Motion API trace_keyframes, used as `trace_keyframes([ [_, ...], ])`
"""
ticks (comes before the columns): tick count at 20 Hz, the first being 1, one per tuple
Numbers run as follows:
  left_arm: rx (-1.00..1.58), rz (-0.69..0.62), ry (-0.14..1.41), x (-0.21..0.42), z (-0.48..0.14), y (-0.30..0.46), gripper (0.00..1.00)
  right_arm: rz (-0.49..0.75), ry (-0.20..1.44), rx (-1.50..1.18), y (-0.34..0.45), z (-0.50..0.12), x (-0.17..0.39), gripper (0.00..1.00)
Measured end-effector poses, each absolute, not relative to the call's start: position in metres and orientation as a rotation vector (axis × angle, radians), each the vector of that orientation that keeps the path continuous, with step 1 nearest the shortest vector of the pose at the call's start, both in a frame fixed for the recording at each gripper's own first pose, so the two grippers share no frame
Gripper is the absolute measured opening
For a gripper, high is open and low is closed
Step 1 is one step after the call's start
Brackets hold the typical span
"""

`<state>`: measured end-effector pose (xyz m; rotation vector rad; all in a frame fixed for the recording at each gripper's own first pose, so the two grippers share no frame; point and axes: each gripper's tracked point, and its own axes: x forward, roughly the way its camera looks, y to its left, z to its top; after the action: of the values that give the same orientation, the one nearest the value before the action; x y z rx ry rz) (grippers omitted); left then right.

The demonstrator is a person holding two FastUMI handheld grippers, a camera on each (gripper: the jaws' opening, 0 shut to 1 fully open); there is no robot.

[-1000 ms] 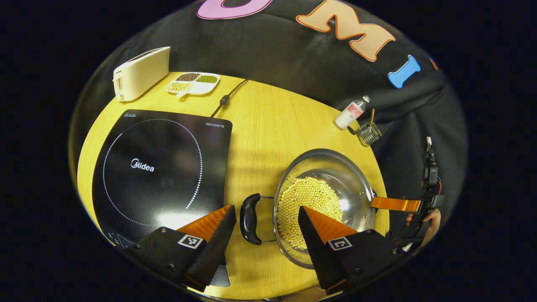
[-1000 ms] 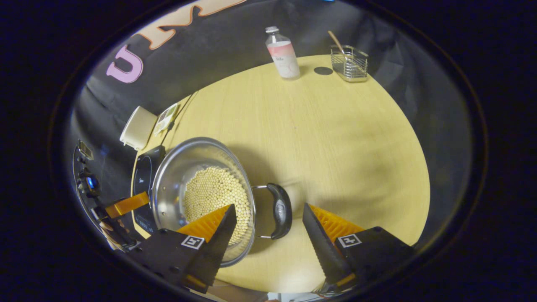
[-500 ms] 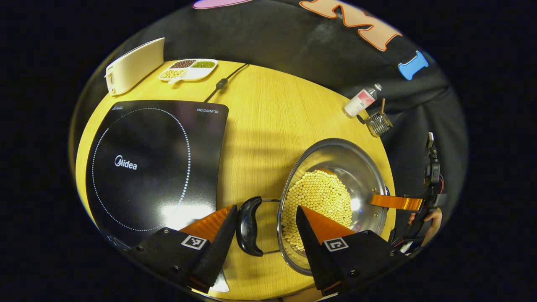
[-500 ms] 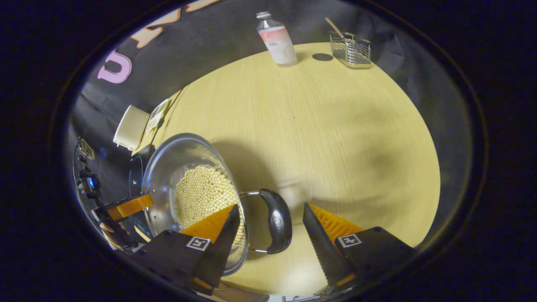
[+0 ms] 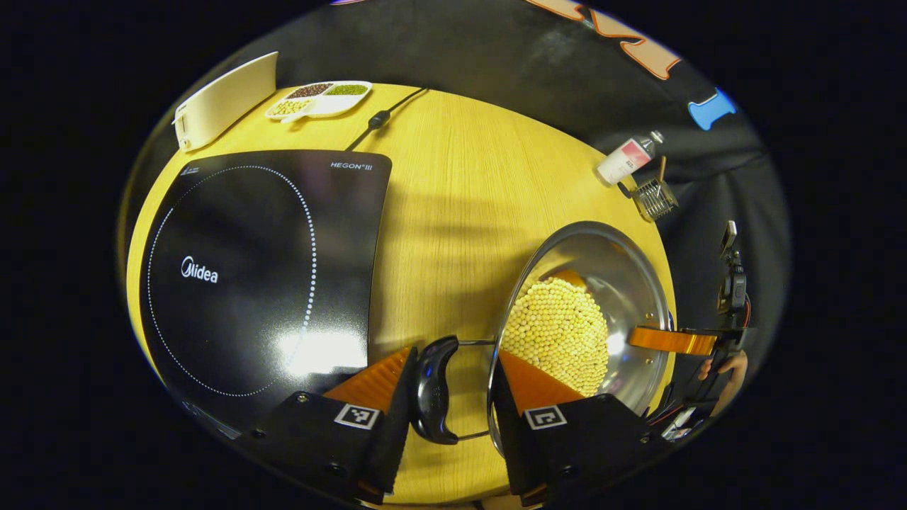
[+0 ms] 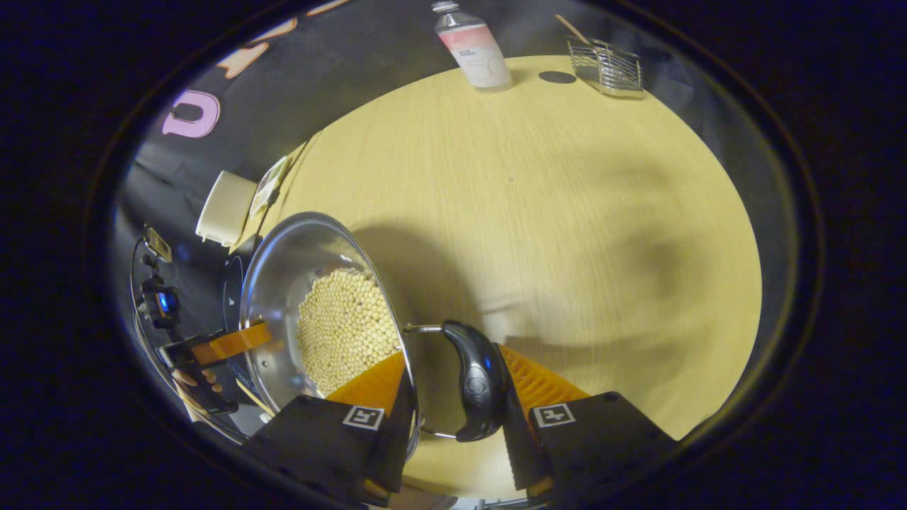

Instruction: First push the handle of the pot to place it horizontally, then grasp the pot with both hands and set it on the induction cooktop.

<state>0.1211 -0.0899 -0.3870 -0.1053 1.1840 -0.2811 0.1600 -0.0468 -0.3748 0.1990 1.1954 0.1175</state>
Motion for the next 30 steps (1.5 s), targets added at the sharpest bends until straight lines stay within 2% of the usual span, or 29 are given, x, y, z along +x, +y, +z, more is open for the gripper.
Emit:
trace_keyframes([
  [4, -0.118, -0.264, 1.19, 0.119, -0.387, -0.09, 0.55, 0.121, 1.164, 0.192, -0.047, -0.374, 0.163, 0.58],
  [17, -0.07, -0.301, 1.156, 0.077, -0.345, -0.089, 0.54, 0.111, 1.139, 0.179, -0.049, -0.353, 0.134, 0.58],
  [18, -0.075, -0.298, 1.158, 0.071, -0.341, -0.087, 0.57, 0.111, 1.139, 0.179, -0.048, -0.351, 0.13, 0.58],
  [20, -0.075, -0.297, 1.152, 0.063, -0.334, -0.083, 0.54, 0.115, 1.137, 0.17, -0.045, -0.346, 0.122, 0.58],
  [22, -0.075, -0.296, 1.142, 0.055, -0.326, -0.075, 0.54, 0.118, 1.129, 0.165, -0.041, -0.341, 0.12, 0.58],
  [23, -0.074, -0.295, 1.139, 0.053, -0.323, -0.071, 0.54, 0.116, 1.125, 0.163, -0.038, -0.34, 0.118, 0.52],
  [30, -0.011, -0.311, 1.108, 0.042, -0.305, -0.016, 0.55, 0.092, 1.114, 0.143, -0.013, -0.337, 0.1, 0.52],
])
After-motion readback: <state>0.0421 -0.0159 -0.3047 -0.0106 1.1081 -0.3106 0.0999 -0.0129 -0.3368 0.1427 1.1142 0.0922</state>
